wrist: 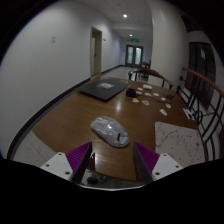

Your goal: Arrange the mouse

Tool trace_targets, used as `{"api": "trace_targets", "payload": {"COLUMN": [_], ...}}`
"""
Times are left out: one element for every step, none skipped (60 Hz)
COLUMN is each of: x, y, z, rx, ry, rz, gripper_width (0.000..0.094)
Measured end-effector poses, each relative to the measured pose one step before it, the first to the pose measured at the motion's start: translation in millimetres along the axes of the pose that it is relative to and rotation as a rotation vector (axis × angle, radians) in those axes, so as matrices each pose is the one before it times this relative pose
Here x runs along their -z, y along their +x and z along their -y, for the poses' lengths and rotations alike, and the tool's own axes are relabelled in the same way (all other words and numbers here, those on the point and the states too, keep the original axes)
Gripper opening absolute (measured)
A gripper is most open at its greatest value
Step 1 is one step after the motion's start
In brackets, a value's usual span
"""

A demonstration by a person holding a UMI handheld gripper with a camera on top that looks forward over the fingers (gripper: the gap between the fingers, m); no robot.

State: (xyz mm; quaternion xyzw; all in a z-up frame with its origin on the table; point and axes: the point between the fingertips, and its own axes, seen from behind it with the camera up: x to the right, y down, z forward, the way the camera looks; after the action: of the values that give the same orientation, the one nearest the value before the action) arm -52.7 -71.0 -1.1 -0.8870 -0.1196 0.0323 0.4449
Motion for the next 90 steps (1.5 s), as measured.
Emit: {"api": "trace_targets", "payload": {"x": [-5.14,-3.57,-3.38,-4.35,-4.03,-3.94,-3.56,-4.89,-2.2,-2.26,-2.57,-2.61,-3.36,-3.14,-5.4,-2.36,-2.93,-3.23,-2.91,-3.15,-3.21,-4.5,-2.8,-2.81,-2.99,-3.35,-3.13,-3.01,-3.97,-1.97,-1.67,-1.31,-0.95,-0.76,-0.6,-0.18,-0.08,-0.1,0.34,0.51,0.45,0.91,0.52,2.81,3.8,5.73,6.98,7.72,9.08,9.35,9.97,10.82,10.28,8.48,4.36,11.56,10.28,9.41,8.12,7.89,6.61,6.02,4.63,1.94,-1.4,0.94,-0.51,-1.3,-2.11,-3.03,-3.49,-3.09,-3.06,-3.15,-2.59,-2.74,0.05,2.88,-6.2,-3.09,-2.16,-1.99,-1.92,-1.63,0.97,-1.96,-1.21,-1.33,-1.53,-1.75], "y": [2.41,3.18,1.28,1.04,-0.6,-1.21,0.51,-0.16,1.16,0.88,1.7,0.56,-1.14,0.48,1.47,1.4,1.61,1.51,1.3,1.66,1.85,1.68,1.41,1.47,1.53,2.05,1.81,0.91,1.51,1.4,1.56,1.89,1.15,1.94,-0.69,-1.1,-1.11,0.17,-0.55,-0.62,-0.63,-0.6,-1.09,-1.02,-1.01,-1.66,-0.34,0.91,2.75,5.17,7.02,8.59,9.75,10.12,8.0,8.67,9.53,10.69,10.98,11.85,11.88,11.83,12.36,13.13,10.22,10.25,9.79,9.48,8.11,7.08,5.76,4.44,3.47,2.55,1.86,1.25,2.03,1.2,1.41,1.01,1.64,1.18,0.6,-0.13,-0.64,-0.46,-0.71,-0.51,-0.04,0.23], "z": [-1.17,-1.66,-0.93,-0.97,1.81,4.88,1.39,0.73,3.27,2.03,1.66,2.59,2.28,1.69,3.44,2.33,2.81,2.76,2.51,2.97,2.52,2.3,2.73,2.74,3.16,2.88,2.93,2.57,1.65,1.38,1.12,1.14,0.88,0.77,0.8,0.62,0.46,0.06,0.29,0.1,0.3,-0.04,-0.44,-0.11,2.12,4.42,6.32,9.73,12.3,12.34,12.33,12.57,12.74,13.1,9.81,7.88,7.19,6.47,4.5,2.42,-0.04,-2.67,-5.2,-6.34,-4.58,-8.67,-10.05,-11.93,-11.94,-11.09,-10.52,-9.46,-8.94,-8.37,-7.34,-6.54,-8.44,-8.76,-1.77,-3.09,-3.04,-3.03,-3.15,-3.42,-3.69,-5.01,-3.16,-3.31,-3.38,-3.62], "rx": [-0.0048,-0.0029,-0.0017,0.0011,-0.0009,-0.0089,-0.0049,-0.0013,-0.0005,0.0011,0.0039,0.002,0.0008,0.0009,0.0025,0.0026,0.0005,-0.0024,-0.0037,-0.002,0.0003,-0.0001,-0.0018,-0.0037,-0.0042,-0.0031,-0.0028,-0.0035,-0.0035,-0.0038,-0.0029,-0.0035,-0.0042,-0.0062,-0.0145,-0.0123,-0.0064,0.003,0.0059,0.0035,0.0003,-0.0011,-0.0029,-0.0079,-0.0098,-0.005,0.0,0.0041,0.0052,0.0029,0.002,-0.0006,-0.0034,-0.0022,0.0023,0.0065,0.0042,-0.0007,-0.0038,-0.0044,-0.0009,0.004,0.0063,0.0025,-0.003,-0.0009,0.0032,0.007,0.0077,0.0049,0.0014,-0.0026,-0.0037,-0.003,-0.0021,-0.0011,-0.0001,0.0011,0.0016,0.0008,-0.0007,-0.0035,-0.0046,-0.0028,-0.0005,0.0,-0.0029,-0.0054,-0.0074,-0.0085], "ry": [-0.00652,-0.00827,-0.00804,-0.00758,0.0022,0.01118,-0.00269,-0.00769,0.00228,-0.00519,-0.00644,-0.00121,-0.00292,-0.00518,0.00127,-0.0045,-0.00096,-0.00236,-0.00357,-0.00305,-0.00461,-0.00179,-0.0037,-0.00294,-0.00151,-0.00151,-0.00073,-0.00054,-0.00063,-0.00052,-0.00013,0.00079,0.00243,0.00443,0.00604,0.00506,0.00449,0.00342,0.00322,0.00104,0.00065,-0.00173,-0.00581,-0.00234,0.00595,0.01473,0.02228,0.03014,0.03557,0.03535,0.03338,0.03244,0.03257,0.02969,0.02376,0.022,0.02095,0.01878,0.01366,0.007,-0.00036,-0.00723,-0.01067,-0.00749,-0.01325,-0.01381,-0.01825,-0.02297,-0.02412,-0.02347,-0.02078,-0.01855,-0.01776,-0.01653,-0.01419,-0.01147,-0.00832,-0.00675,-0.0084,-0.00669,-0.00723,-0.00695,-0.00734,-0.00748,-0.00834,-0.00665,-0.00748,-0.00808,-0.00913,-0.01056], "rz": [-0.00366,0.00119,0.00306,0.00439,0.0117,0.01279,0.00505,0.00196,0.00478,-0.00136,-0.00081,0.00267,0.01045,0.00426,-0.00151,-0.00079,0.00028,0.00051,-0.00058,-0.00157,-0.00232,-0.00308,-0.00179,-0.00192,-0.00282,-0.0046,-0.00382,-0.00095,-0.00026,-0.00367,-0.00568,-0.00786,-0.00683,-0.00888,0.00103,0.00209,0.00275,0.00084,0.00189,0.00289,0.00468,0.00662,0.00771,0.01071,0.01189,0.01156,0.01028,0.00643,0.00016,-0.00669,-0.01232,-0.01544,-0.01724,-0.01776,-0.01577,-0.01315,-0.01262,-0.01232,-0.01348,-0.01532,-0.01658,-0.0165,-0.01586,-0.01511,-0.01774,-0.01753,-0.0182,-0.01738,-0.01552,-0.0134,-0.01093,-0.0078,-0.00449,-0.00134,0.00082,0.00141,0.00211,0.00214,-0.00304,-0.00393,-0.0032,-0.0028,-0.00203,0.00001,0.00301,0.00349,0.003,0.00167,0.00076,0.00088], "gripper_width": [0.0848,0.0848,0.0846,0.0853,0.0855,0.0845,0.0847,0.0846,0.0843,0.0845,0.0842,0.0847,0.0851,0.0852,0.0845,0.0837,0.0839,0.0836,0.0839,0.0836,0.0832,0.0837,0.0834,0.0827,0.0824,0.0816,0.0811,0.0795,0.0793,0.0797,0.0735,0.0673,0.0622,0.0572,0.0547,0.0523,0.0498,0.0482,0.0466,0.0441,0.0416,0.0409,0.038,0.0357,0.0354,0.0349,0.0345,0.0341,0.0339,0.0337,0.0335,0.0335,0.0337,0.0335,0.0336,0.0332,0.0331,0.0333,0.0331,0.033,0.0331,0.0333,0.0332,0.0332,0.0332,0.0332,0.0331,0.0332,0.0332,0.0331,0.0331,0.0333,0.0332,0.0332,0.0333,0.0334,0.0334,0.0332,0.0329,0.0332,0.0332,0.0332,0.0332,0.0331,0.0332,0.0333,0.0335,0.0333,0.0333,0.0332]}}
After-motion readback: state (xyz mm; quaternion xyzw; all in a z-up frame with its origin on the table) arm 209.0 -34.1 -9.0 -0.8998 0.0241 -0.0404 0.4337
